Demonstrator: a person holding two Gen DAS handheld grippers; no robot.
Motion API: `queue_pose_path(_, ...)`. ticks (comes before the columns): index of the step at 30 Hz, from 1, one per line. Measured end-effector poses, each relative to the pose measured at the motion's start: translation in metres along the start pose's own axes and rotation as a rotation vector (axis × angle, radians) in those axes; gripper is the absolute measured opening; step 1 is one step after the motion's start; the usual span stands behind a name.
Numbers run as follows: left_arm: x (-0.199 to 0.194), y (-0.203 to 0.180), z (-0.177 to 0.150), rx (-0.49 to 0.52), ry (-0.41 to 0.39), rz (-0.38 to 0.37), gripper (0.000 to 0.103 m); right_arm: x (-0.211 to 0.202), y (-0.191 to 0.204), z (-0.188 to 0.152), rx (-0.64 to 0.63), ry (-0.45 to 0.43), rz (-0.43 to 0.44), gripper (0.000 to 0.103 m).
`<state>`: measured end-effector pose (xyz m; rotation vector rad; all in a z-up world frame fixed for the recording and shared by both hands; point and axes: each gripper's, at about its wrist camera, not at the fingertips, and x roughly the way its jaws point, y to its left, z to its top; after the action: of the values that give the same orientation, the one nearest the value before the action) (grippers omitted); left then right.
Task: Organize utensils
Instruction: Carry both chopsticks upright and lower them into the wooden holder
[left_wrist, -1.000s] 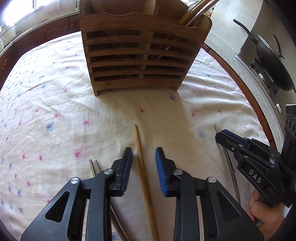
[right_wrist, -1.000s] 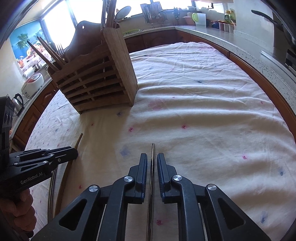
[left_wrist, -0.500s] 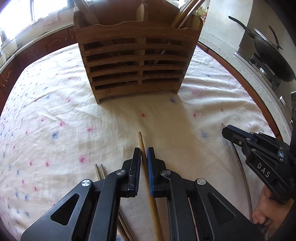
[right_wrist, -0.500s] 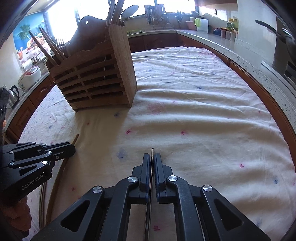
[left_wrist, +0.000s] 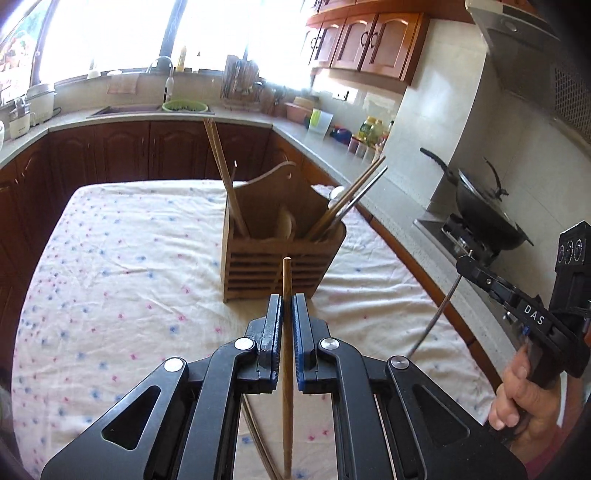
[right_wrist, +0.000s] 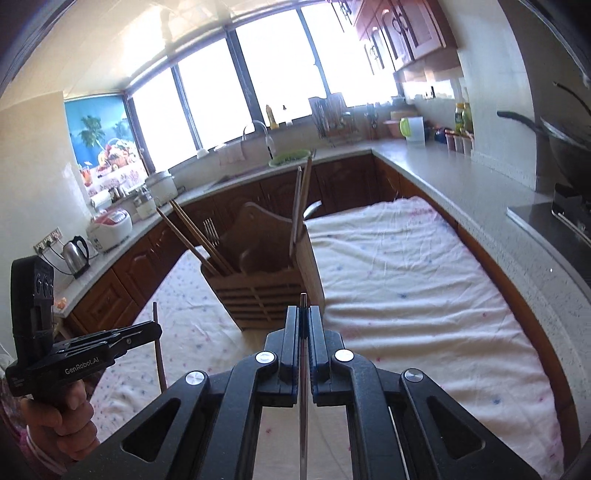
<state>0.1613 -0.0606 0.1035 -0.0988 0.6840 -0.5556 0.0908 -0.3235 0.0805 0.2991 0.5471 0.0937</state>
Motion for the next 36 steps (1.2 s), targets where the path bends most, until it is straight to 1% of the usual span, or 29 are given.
queue_pose_path(5, -0.025, 0.003, 0.018, -0.006, -0.075, 0.0, 0.005, -0.028, 0.014, 0.028, -0.028, -0.111, 0.009, 0.004)
queue_pose_path(8, -0.033, 0.005, 0.026, -0.013, -0.104, -0.001, 0.005, -0.036, 0.019, 0.039, -0.044, -0.15, 0.012, 0.004)
queue_pose_path(11, -0.036, 0.006, 0.032, -0.008, -0.128, 0.005, 0.005, -0.033, 0.021, 0.047, -0.051, -0.164, 0.013, 0.004)
queue_pose_path(20, -0.047, 0.005, 0.051, 0.01, -0.19, 0.016, 0.005, -0.021, 0.021, 0.058, -0.028, -0.16, 0.042, 0.004)
queue_pose_path(25, -0.048, 0.004, 0.064, 0.013, -0.221, 0.025, 0.005, -0.019, 0.022, 0.066, -0.028, -0.178, 0.047, 0.004)
queue_pose_path(32, -0.046, 0.002, 0.09, 0.028, -0.278, 0.045, 0.005, -0.012, 0.026, 0.084, -0.037, -0.221, 0.044, 0.004)
queue_pose_path(36, -0.044, 0.001, 0.112, 0.027, -0.321, 0.056, 0.005, -0.006, 0.029, 0.101, -0.041, -0.254, 0.039, 0.004)
